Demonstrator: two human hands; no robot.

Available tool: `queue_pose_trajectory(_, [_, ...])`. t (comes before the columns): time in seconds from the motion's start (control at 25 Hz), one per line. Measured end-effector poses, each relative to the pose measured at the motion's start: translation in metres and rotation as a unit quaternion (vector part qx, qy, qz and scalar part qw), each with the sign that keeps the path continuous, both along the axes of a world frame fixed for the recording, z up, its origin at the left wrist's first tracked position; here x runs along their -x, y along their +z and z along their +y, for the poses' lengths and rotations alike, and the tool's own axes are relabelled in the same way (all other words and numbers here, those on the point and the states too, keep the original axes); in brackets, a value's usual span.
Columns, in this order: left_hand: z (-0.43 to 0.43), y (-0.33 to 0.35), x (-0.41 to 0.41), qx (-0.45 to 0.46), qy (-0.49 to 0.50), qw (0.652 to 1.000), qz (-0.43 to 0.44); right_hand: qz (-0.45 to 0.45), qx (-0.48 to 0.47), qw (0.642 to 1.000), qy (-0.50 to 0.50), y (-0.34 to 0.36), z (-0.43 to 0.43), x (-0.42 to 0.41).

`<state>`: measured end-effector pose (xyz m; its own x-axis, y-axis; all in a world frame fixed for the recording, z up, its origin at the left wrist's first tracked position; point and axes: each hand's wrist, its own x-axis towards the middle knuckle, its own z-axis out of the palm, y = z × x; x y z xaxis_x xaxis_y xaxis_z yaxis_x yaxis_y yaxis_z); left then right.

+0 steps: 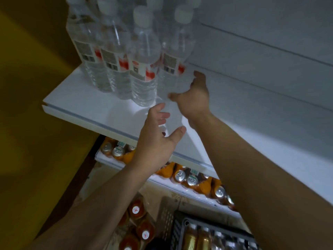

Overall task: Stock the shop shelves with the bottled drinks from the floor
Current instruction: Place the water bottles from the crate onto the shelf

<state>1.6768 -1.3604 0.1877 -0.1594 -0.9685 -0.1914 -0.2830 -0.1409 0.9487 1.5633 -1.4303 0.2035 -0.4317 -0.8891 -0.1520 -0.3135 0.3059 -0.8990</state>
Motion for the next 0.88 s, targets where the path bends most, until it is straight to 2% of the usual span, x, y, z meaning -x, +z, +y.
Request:
queue_pose_trajectory(0.12, [0.017,-0.004,0.022,-0.002,-0.033,0.999,-0.012,-0.033,0.006,0.999,-0.033,-0.014,0.054,0.015])
queue_pose_trajectory(0.24, [0.044,-0.007,0.049,0.015,-0.061,0.998,-0.019,-0.124,0.042,0.986,-0.098,-0.019,0.125,0.048])
queue_pose_trajectory(0.32, [0.072,-0.019,0.066,0.009,-0.076,0.997,-0.021,-0.186,0.025,0.975,-0.122,-0.019,0.18,0.076])
queue_pose_trajectory(0.52, [0.197,-0.067,0.108,-0.033,-0.165,0.985,-0.045,-0.174,-0.129,0.964,-0.151,-0.062,0.342,0.134])
queue_pose_trajectory(0.6, [0.241,-0.082,0.126,-0.079,-0.21,0.973,-0.052,-0.172,-0.201,0.951,-0.158,-0.096,0.399,0.155])
queue_pose_trajectory(0.76, [0.304,-0.133,0.152,-0.264,-0.219,0.932,-0.121,-0.22,-0.34,0.884,-0.233,-0.182,0.489,0.176])
queue_pose_trajectory(0.88, [0.346,-0.168,0.162,-0.333,-0.265,0.885,-0.19,-0.265,-0.449,0.829,-0.201,-0.233,0.538,0.17])
